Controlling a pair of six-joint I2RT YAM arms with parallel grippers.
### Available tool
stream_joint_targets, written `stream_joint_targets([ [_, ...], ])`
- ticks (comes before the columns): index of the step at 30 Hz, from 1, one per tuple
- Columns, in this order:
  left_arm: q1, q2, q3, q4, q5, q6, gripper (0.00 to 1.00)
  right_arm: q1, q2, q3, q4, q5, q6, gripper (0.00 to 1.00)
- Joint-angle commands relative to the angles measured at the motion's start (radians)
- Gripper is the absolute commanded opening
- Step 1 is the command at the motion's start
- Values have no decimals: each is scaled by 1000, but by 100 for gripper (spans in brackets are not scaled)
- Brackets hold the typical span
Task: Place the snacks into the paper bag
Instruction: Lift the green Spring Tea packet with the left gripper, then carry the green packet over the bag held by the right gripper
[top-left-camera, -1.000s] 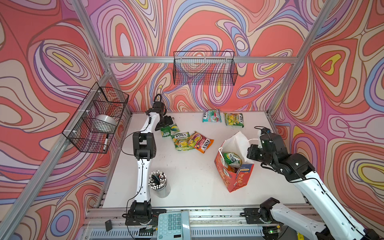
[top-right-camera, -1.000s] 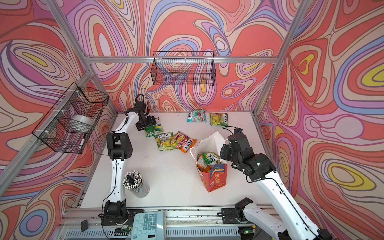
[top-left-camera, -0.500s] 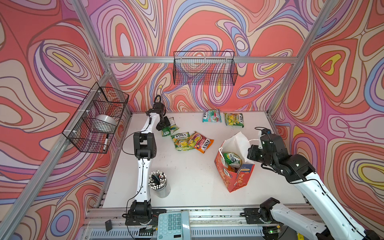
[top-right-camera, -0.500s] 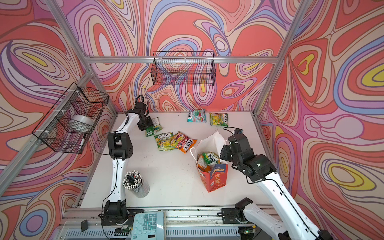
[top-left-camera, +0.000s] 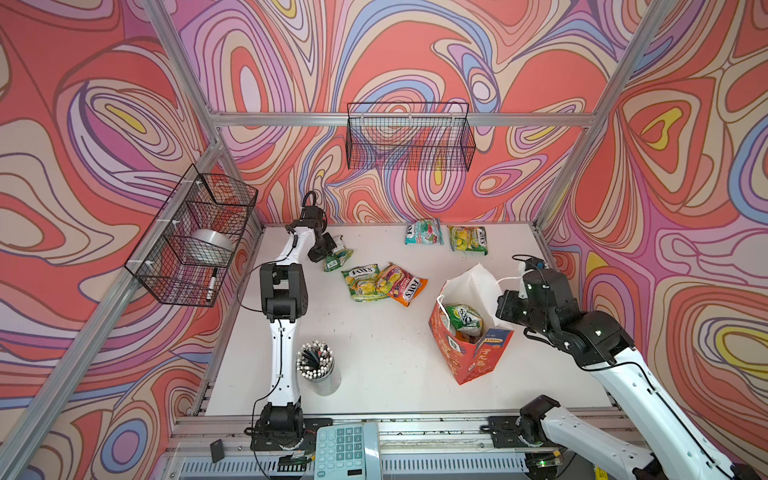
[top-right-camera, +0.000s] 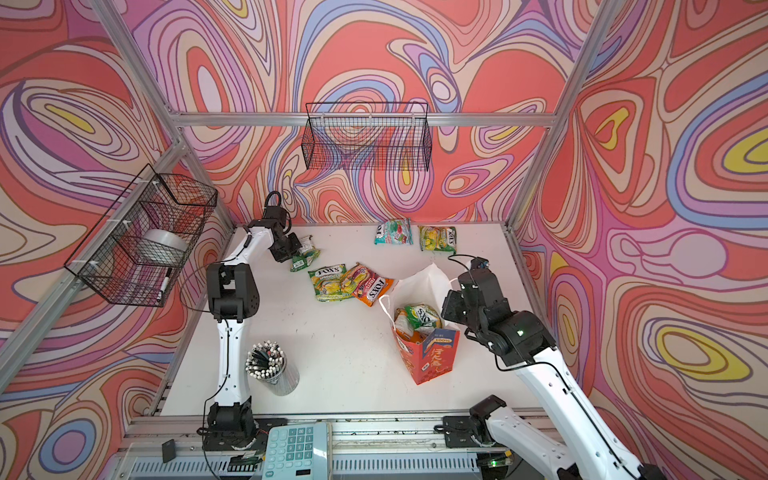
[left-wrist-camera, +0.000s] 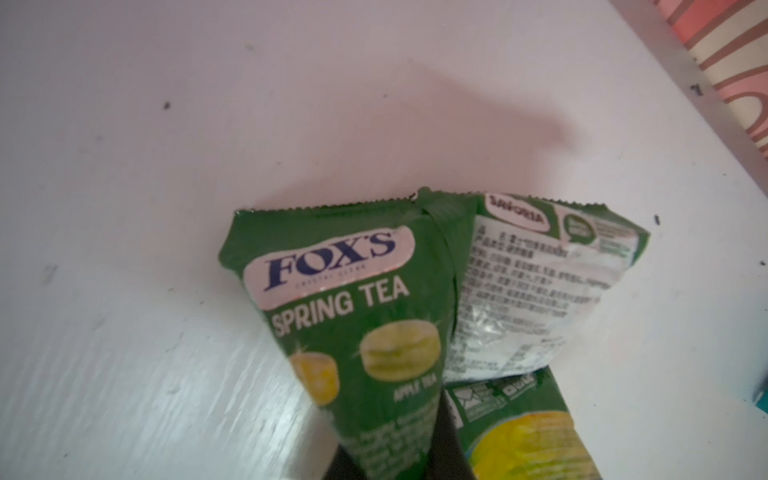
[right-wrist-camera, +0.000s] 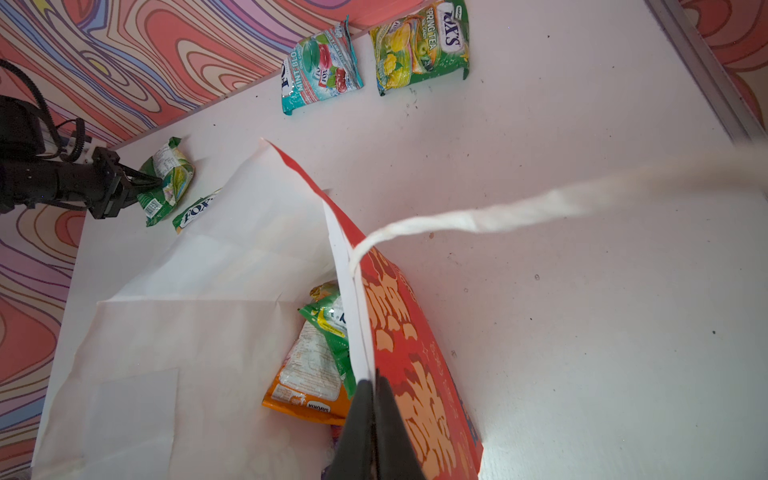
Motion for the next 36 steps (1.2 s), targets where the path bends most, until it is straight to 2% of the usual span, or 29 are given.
stream_joint_targets([
  [1, 24, -94, -78, 32, 1, -32, 2, 4, -12, 9, -10, 7, -4, 0],
  [9, 25, -317, -149, 68, -5, -53, 0, 4, -24, 27, -15, -2, -10, 0],
  [17, 23, -516, -175, 78, 46, -72, 0, 5, -31, 52, -33, 4, -24, 0],
  [22, -10, -644, -215, 82, 86, -69, 0, 3, -28, 38, -15, -7, -18, 0],
  [30, -171, -882, -336, 83, 103, -60, 0, 3, -13, 44, 8, -31, -4, 0],
  [36, -362, -1078, -452, 103, 53, -50, 0, 4, 7, 43, 21, -42, -3, 0],
])
